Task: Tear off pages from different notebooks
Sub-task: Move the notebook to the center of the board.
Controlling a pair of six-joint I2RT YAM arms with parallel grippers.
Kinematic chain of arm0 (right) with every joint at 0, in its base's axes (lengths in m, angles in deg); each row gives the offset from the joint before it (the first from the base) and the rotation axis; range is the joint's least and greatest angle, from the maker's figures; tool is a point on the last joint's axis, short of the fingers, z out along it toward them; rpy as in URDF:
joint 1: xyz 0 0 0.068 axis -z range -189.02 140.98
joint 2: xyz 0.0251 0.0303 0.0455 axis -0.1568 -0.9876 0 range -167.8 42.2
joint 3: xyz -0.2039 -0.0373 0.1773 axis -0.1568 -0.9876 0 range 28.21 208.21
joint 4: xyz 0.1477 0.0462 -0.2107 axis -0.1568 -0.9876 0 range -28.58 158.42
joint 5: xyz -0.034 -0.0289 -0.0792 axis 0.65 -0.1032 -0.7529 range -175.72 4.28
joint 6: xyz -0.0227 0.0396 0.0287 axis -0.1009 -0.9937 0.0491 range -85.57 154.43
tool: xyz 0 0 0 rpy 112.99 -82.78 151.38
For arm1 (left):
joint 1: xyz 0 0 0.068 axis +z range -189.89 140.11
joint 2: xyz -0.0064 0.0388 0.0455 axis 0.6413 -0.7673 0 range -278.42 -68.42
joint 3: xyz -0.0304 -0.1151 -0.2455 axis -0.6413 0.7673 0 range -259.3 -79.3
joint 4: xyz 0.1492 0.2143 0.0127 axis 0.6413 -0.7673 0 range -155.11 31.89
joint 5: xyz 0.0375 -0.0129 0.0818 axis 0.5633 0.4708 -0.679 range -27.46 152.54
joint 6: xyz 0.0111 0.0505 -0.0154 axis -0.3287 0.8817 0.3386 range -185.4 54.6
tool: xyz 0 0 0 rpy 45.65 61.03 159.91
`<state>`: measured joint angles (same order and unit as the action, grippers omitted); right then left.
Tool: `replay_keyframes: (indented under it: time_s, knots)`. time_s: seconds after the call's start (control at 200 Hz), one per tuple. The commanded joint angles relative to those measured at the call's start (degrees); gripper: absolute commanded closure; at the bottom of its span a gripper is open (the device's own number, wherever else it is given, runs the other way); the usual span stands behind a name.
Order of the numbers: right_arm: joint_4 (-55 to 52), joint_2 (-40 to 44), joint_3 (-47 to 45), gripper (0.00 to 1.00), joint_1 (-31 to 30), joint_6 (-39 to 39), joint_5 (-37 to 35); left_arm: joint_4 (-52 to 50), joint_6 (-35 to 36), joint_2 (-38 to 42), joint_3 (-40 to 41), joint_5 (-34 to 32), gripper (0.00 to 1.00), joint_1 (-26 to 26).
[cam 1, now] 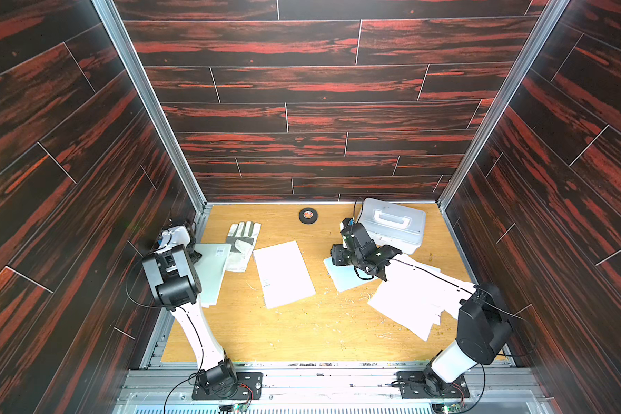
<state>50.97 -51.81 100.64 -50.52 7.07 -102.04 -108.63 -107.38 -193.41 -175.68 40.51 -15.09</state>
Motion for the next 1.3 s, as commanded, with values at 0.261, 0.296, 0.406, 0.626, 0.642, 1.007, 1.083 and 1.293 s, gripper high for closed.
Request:
replay_keyframes:
  time_s: [0.261, 0.296, 0.406, 0.626, 0.642, 1.007, 1.083, 1.293]
  knots:
    - [-3.7, -1.4, 4.2, 0.43, 0.0, -0.1, -2.0, 3.7, -7.6, 1.5, 9.6, 11.7, 0.13, -7.3]
    - [-3.7, -1.2, 4.1, 0.44, 0.1, -0.2, -2.2, 4.9, -8.5, 1.7, 10.8, 12.2, 0.14, -8.8]
    - [-3.7, -0.7, 3.9, 0.43, 0.1, -0.5, -2.7, 10.0, -12.6, 2.3, 15.7, 14.2, 0.27, -13.7]
    - [-4.1, 0.2, 2.7, 0.43, 0.3, -1.1, -3.4, 14.0, -11.6, 10.9, 21.6, 4.8, 0.0, -20.3]
    - [-4.0, 0.2, 2.7, 0.43, 0.3, -1.2, -3.4, 14.5, -11.5, 11.4, 21.8, 4.2, 0.0, -20.8]
    - [-2.7, 0.3, 2.8, 0.43, 0.4, -2.2, -0.6, 8.9, -5.8, 17.5, 10.8, -8.2, 0.0, -29.7]
    - [-2.5, 0.7, 2.1, 0.43, 0.4, -2.0, -0.3, 9.8, -0.1, 19.2, 10.0, -14.1, 0.0, -27.5]
    - [-2.1, 0.8, 1.2, 0.43, 0.4, -2.1, 1.5, 10.9, -1.4, 16.0, 7.8, -1.2, 0.0, -9.8]
